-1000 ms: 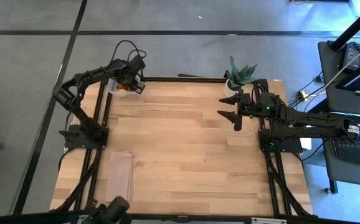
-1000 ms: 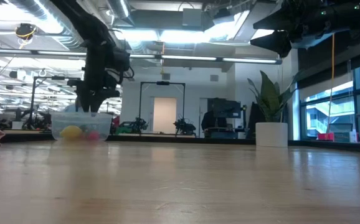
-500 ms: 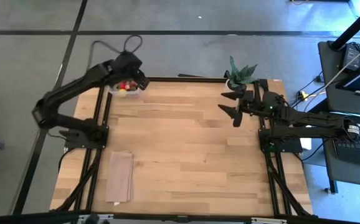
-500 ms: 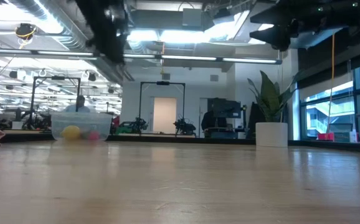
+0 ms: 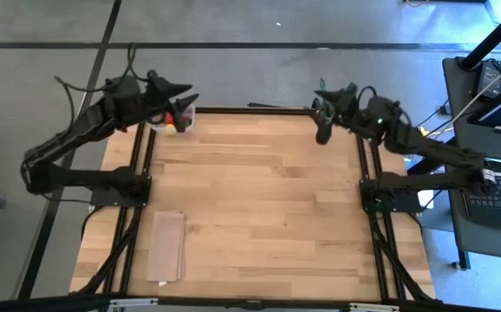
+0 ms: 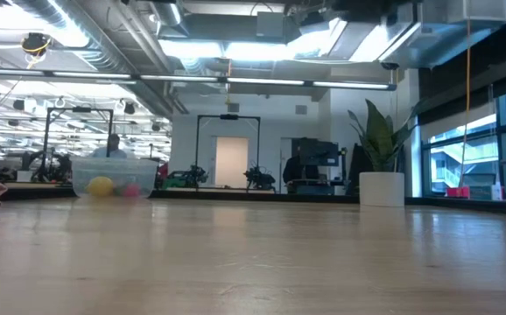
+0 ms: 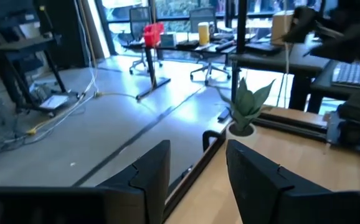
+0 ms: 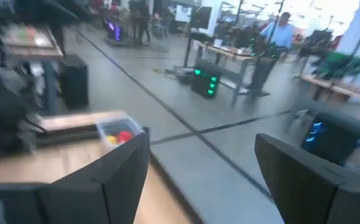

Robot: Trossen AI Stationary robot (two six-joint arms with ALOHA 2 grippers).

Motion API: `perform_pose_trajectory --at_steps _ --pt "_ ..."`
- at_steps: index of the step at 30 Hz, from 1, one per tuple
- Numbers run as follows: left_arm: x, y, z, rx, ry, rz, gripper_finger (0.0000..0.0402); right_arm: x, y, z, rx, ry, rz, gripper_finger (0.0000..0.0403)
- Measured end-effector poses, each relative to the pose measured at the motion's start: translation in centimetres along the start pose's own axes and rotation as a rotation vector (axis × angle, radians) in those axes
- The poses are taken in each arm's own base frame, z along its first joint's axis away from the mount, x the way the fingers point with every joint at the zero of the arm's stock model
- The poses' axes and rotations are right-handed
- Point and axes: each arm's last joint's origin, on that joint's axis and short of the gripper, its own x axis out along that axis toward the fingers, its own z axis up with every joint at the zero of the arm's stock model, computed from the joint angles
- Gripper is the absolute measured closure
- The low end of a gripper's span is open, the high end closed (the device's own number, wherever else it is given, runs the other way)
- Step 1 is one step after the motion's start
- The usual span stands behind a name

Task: Pick and placing Produce into tupperware
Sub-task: Return to Home Position

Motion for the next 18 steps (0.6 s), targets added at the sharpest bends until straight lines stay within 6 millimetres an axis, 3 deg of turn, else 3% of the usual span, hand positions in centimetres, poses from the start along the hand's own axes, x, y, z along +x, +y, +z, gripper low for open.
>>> perform_pose_trajectory --at_steps 3,7,11,18 --pt "-1.7 0.0 0.2 0.014 -0.023 -0.017 0.0248 -1.2 -1.2 1.3 -0.05 0.079 -0.054 0.0112" --pt "-4.3 0.0 -0.1 0.031 -0.098 -0.034 0.0245 -3.8 -2.4 0.9 -0.07 0.238 -0.286 0.0112" --pt "-6.1 0.1 -1.9 0.017 -0.137 -0.015 0.0245 -5.4 -2.7 -1.3 -0.018 0.27 -0.382 0.0112" --pt "-7.4 0.1 -7.2 -0.023 -0.221 0.012 0.0244 -8.2 -2.2 -6.2 0.107 0.043 -0.303 0.0112"
